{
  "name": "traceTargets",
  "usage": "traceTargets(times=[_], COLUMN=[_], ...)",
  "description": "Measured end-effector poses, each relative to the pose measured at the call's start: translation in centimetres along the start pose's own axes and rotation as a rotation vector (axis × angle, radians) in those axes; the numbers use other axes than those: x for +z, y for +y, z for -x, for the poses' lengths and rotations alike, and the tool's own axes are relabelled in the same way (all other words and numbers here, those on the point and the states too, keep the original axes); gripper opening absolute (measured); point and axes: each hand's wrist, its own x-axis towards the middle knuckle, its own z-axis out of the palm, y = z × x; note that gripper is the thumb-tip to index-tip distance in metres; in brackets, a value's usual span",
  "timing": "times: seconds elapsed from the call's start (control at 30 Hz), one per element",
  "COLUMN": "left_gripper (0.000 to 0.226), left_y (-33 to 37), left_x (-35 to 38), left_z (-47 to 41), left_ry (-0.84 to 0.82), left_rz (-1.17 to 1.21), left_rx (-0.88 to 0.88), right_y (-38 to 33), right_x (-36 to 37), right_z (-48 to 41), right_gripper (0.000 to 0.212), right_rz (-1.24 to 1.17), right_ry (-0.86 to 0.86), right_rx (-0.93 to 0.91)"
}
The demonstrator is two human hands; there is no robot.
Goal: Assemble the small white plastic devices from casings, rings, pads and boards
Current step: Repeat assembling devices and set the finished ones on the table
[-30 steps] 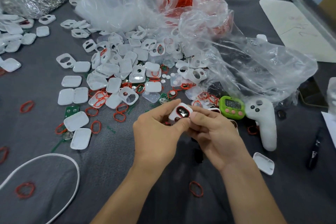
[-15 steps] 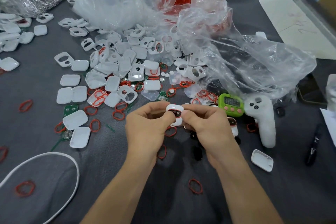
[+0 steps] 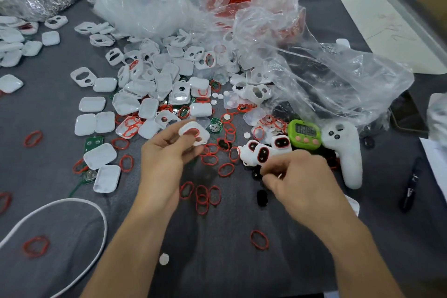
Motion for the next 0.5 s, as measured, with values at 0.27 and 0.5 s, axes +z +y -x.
traceTargets(times=[0.27,0.5], left_gripper=[0.035,0.042], left_y=[0.9,1.8], left_x=[-1.8,-2.7], left_z=[-0.7,-0.9], left_ry=[-0.189,-0.293], left_rz=[0.099,0.307], left_rx=[-0.217,-0.420], right_y=[-0.7,-0.1], right_x=[2.6,3.9], right_z=[2.2,0.6], right_gripper=[0.033,0.018], right_rz=[0.200,0.086], right_ry=[0.064,0.259], right_rx=[0.040,0.096])
